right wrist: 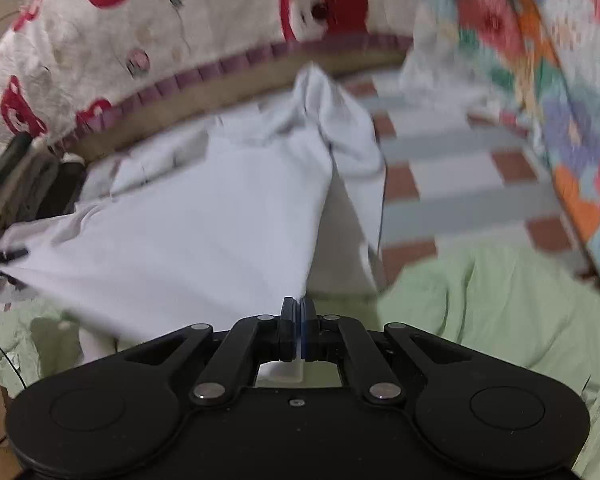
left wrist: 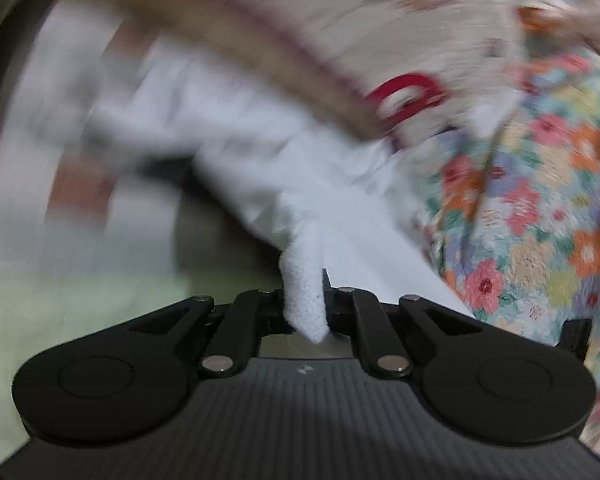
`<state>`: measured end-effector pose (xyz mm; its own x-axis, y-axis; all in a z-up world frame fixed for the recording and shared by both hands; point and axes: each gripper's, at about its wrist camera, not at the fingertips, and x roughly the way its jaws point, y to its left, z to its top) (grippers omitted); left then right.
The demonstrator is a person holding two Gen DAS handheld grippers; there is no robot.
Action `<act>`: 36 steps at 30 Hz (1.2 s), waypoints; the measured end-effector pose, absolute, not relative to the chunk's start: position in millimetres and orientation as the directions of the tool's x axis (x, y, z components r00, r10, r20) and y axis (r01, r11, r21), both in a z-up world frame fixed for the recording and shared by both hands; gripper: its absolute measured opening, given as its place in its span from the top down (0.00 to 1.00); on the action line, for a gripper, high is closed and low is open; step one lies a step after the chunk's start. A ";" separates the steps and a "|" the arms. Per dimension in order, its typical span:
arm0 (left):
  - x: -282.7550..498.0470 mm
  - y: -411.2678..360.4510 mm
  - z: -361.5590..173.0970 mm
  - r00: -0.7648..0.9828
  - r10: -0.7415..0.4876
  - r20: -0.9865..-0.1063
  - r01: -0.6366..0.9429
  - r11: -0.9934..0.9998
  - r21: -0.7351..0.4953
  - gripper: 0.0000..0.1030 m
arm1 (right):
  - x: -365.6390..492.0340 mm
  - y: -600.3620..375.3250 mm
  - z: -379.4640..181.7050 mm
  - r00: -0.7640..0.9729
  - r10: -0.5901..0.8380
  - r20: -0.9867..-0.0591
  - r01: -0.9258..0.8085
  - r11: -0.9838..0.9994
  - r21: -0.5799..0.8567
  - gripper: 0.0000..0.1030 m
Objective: Fold clothes
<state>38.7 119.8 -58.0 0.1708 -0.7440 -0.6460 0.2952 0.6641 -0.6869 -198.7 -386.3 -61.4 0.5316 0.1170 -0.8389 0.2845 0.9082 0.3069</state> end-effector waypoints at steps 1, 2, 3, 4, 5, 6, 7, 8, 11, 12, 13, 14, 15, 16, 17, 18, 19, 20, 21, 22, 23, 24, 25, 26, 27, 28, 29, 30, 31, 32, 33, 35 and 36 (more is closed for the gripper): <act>35.4 120.4 -70.1 0.146 -0.720 -0.678 0.279 0.688 -0.670 0.94 | -193.7 -383.3 -70.0 0.495 0.125 -0.860 0.280 0.914 0.294 0.96; 32.1 121.0 -82.2 0.121 -0.695 -0.709 0.264 0.711 -0.652 0.94 | -188.4 -379.6 -78.1 0.459 0.124 -0.880 0.276 0.921 0.274 0.95; 28.8 121.6 -94.2 0.095 -0.668 -0.738 0.249 0.733 -0.633 0.93 | -183.2 -375.9 -86.2 0.422 0.123 -0.898 0.271 0.928 0.254 0.95; 27.0 119.9 -98.6 0.084 -0.661 -0.746 0.252 0.738 -0.625 0.93 | -177.9 -372.1 -94.3 0.385 0.121 -0.915 0.265 0.935 0.235 0.91; 25.5 117.8 -101.8 0.076 -0.655 -0.751 0.257 0.741 -0.620 0.93 | -173.1 -371.0 -97.1 0.373 0.122 -0.920 0.260 0.938 0.230 0.91; 24.0 115.7 -105.0 0.068 -0.650 -0.757 0.263 0.743 -0.615 0.91 | -168.4 -371.0 -97.8 0.372 0.125 -0.920 0.255 0.939 0.231 0.90; 23.7 112.7 -104.9 0.075 -0.642 -0.763 0.275 0.749 -0.603 0.90 | -165.2 -374.1 -98.7 0.384 0.143 -0.912 0.258 0.932 0.255 0.90; 24.2 111.2 -104.1 0.085 -0.635 -0.768 0.291 0.753 -0.590 0.90 | -162.5 -378.4 -99.7 0.402 0.167 -0.900 0.265 0.920 0.289 0.90; 28.7 109.9 -101.1 0.115 -0.633 -0.766 0.314 0.755 -0.576 0.83 | -154.6 -389.1 -106.0 0.442 0.225 -0.868 0.283 0.883 0.373 0.77; 29.9 110.9 -99.8 0.127 -0.635 -0.762 0.321 0.753 -0.575 0.77 | -152.3 -390.3 -111.5 0.442 0.235 -0.865 0.292 0.875 0.387 0.76; 30.4 113.1 -99.5 0.138 -0.637 -0.758 0.327 0.752 -0.572 0.69 | -150.0 -391.4 -117.0 0.442 0.245 -0.863 0.301 0.866 0.401 0.76; 31.2 115.2 -99.7 0.156 -0.636 -0.756 0.331 0.754 -0.567 0.64 | -147.7 -392.6 -122.5 0.443 0.256 -0.859 0.309 0.856 0.414 0.76; 32.0 117.1 -100.9 0.177 -0.634 -0.753 0.332 0.759 -0.560 0.56 | -145.3 -393.8 -128.0 0.443 0.266 -0.856 0.318 0.847 0.427 0.76; 34.8 117.0 -102.0 0.196 -0.629 -0.752 0.327 0.765 -0.555 0.55 | -143.7 -394.4 -133.5 0.434 0.267 -0.861 0.333 0.840 0.429 0.74; 36.2 118.8 -104.1 0.202 -0.629 -0.751 0.321 0.767 -0.555 0.55 | -142.3 -394.8 -138.9 0.421 0.265 -0.868 0.352 0.834 0.425 0.72; 39.8 118.5 -107.8 0.198 -0.631 -0.750 0.305 0.767 -0.564 0.54 | -141.3 -396.2 -144.4 0.400 0.260 -0.879 0.374 0.829 0.416 0.69; 43.7 117.9 -111.8 0.192 -0.634 -0.750 0.288 0.766 -0.574 0.54 | -140.5 -398.0 -149.8 0.376 0.255 -0.891 0.398 0.824 0.404 0.66; 46.2 118.0 -116.1 0.189 -0.635 -0.749 0.269 0.767 -0.582 0.54 | -139.7 -399.7 -155.3 0.351 0.250 -0.902 0.422 0.818 0.391 0.63; 48.5 117.4 -121.2 0.190 -0.634 -0.750 0.245 0.770 -0.589 0.52 | -140.2 -401.4 -159.5 0.340 0.260 -0.904 0.436 0.808 0.397 0.60; 50.2 117.5 -124.8 0.190 -0.635 -0.749 0.224 0.771 -0.597 0.51 | -141.2 -403.0 -163.1 0.335 0.276 -0.901 0.446 0.796 0.410 0.59; 51.7 117.7 -127.4 0.190 -0.642 -0.743 0.206 0.766 -0.609 0.50 | -142.1 -404.6 -166.7 0.330 0.292 -0.898 0.456 0.783 0.423 0.58; 52.1 117.8 -128.4 0.191 -0.651 -0.734 0.197 0.758 -0.622 0.45 | -142.8 -405.4 -169.6 0.329 0.310 -0.892 0.457 0.774 0.438 0.54; 52.4 117.8 -129.2 0.193 -0.661 -0.725 0.188 0.750 -0.634 0.40 | -142.8 -405.4 -172.3 0.329 0.326 -0.886 0.454 0.768 0.452 0.46; 53.1 116.4 -129.0 0.197 -0.667 -0.719 0.183 0.745 -0.641 0.40 | -141.4 -404.3 -177.5 0.316 0.348 -0.882 0.451 0.763 0.463 0.39; 53.8 114.7 -128.5 0.202 -0.672 -0.713 0.177 0.741 -0.648 0.40 | -139.4 -402.8 -183.5 0.298 0.372 -0.879 0.448 0.758 0.473 0.31; 54.5 113.0 -128.1 0.206 -0.676 -0.707 0.172 0.737 -0.654 0.40 | -136.5 -401.1 -191.1 0.273 0.394 -0.878 0.444 0.758 0.478 0.31; 55.2 111.3 -127.7 0.211 -0.681 -0.702 0.167 0.732 -0.660 0.42 | -133.2 -399.5 -199.2 0.243 0.414 -0.877 0.440 0.759 0.480 0.31; 55.7 108.0 -128.1 0.210 -0.682 -0.701 0.168 0.731 -0.661 0.42 | -130.7 -397.4 -204.4 0.230 0.414 -0.881 0.439 0.764 0.473 0.32; 54.9 104.6 -127.7 0.203 -0.671 -0.713 0.184 0.742 -0.645 0.44 | -129.1 -395.9 -205.4 0.234 0.400 -0.886 0.435 0.772 0.463 0.36; 53.8 101.1 -127.2 0.196 -0.658 -0.727 0.202 0.753 -0.627 0.45 | -128.9 -395.1 -203.4 0.249 0.389 -0.887 0.428 0.777 0.461 0.40; 52.7 97.7 -126.7 0.189 -0.645 -0.741 0.221 0.763 -0.607 0.57 | -130.3 -395.3 -199.0 0.276 0.386 -0.880 0.419 0.776 0.472 0.57; 50.6 90.8 -125.7 0.176 -0.616 -0.768 0.258 0.781 -0.568 0.95 | -134.1 -395.8 -188.3 0.337 0.387 -0.858 0.395 0.770 0.502 0.93; 49.6 87.4 -125.2 0.170 -0.602 -0.780 0.276 0.789 -0.548 0.96 | -135.5 -394.0 -181.5 0.368 0.383 -0.848 0.368 0.777 0.510 0.94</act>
